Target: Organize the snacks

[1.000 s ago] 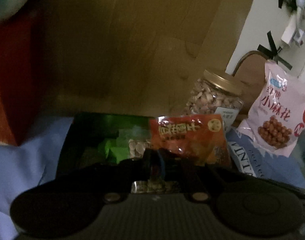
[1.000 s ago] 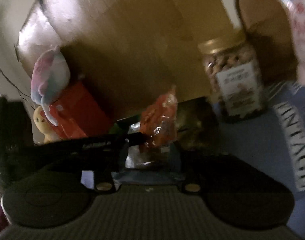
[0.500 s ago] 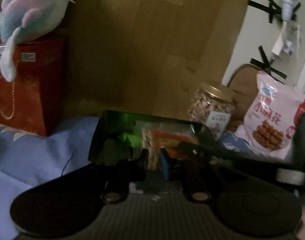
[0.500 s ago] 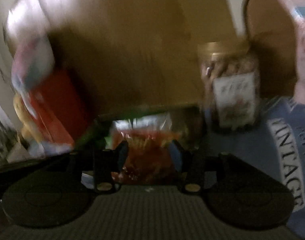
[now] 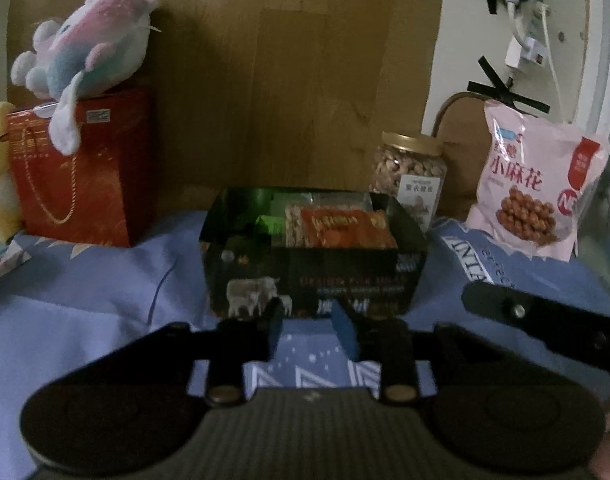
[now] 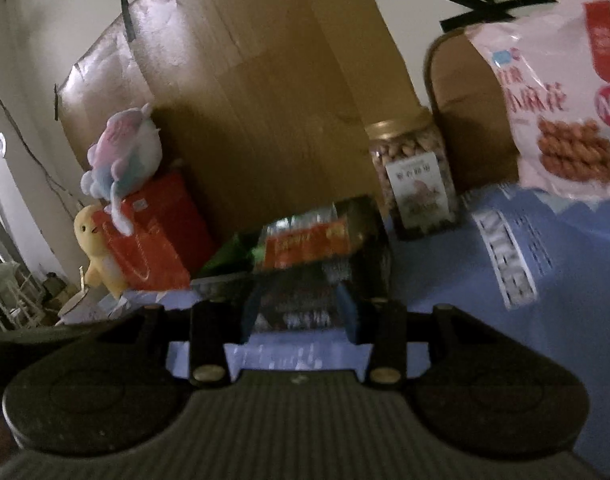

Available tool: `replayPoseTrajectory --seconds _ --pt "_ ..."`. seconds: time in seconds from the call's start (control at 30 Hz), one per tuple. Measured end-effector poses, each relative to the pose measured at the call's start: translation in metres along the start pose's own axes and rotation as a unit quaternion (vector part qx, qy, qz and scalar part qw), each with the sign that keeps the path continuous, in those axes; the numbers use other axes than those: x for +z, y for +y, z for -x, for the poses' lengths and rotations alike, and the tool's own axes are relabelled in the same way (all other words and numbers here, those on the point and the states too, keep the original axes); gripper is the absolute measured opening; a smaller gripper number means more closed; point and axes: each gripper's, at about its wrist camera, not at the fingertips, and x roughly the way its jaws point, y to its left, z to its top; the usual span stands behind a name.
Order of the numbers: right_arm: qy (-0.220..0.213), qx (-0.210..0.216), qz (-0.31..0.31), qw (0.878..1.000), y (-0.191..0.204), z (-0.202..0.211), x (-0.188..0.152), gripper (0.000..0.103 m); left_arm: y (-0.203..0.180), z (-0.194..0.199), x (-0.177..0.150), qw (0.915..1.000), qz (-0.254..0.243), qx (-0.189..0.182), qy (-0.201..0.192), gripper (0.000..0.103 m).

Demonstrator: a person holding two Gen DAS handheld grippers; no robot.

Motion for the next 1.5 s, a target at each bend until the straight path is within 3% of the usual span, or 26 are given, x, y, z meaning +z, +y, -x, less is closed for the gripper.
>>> replayPoseTrajectory --seconds 0.17,0.27,0.3,0.33,0.37,0.6,0.93,1.33,1.5 --pt "0.011 0.0 -0.002 1.0 0.011 0.017 -0.014 0.048 -0.001 0.02 -0.019 0.9995 -0.011 0.026 -0.013 0.049" --pt "0.022 0.009 -0.019 1.0 0.015 0.022 -0.021 0.052 0.002 0.033 -0.029 0.9982 -0.015 0.053 -0.025 0.077" --pt "0.026 0.011 -0.022 0.999 0.017 0.024 -0.023 0.056 0.003 0.037 -0.031 0.9977 -0.016 0.059 -0.031 0.095" --pt "0.029 0.011 -0.023 0.999 0.02 0.025 -0.026 0.06 0.004 0.042 -0.034 0.9969 -0.015 0.066 -0.039 0.102" --pt "0.029 0.009 -0.023 0.999 0.023 0.027 -0.028 0.067 0.005 0.047 -0.037 0.996 -0.015 0.074 -0.048 0.103" --pt "0.035 0.006 -0.01 0.999 0.038 0.033 -0.037 0.071 0.01 0.059 -0.046 0.9941 -0.017 0.098 -0.044 0.103" --pt "0.041 0.015 0.005 0.999 0.048 0.03 -0.043 0.072 0.019 0.063 -0.049 0.9898 -0.005 0.134 -0.047 0.103" --pt "0.054 0.014 -0.015 0.998 0.038 0.023 -0.048 0.074 0.019 0.06 -0.049 0.9747 -0.025 0.205 -0.085 0.103" --pt "0.062 0.018 -0.017 0.998 0.037 0.02 -0.052 0.074 0.018 0.06 -0.049 0.974 -0.028 0.209 -0.084 0.103"
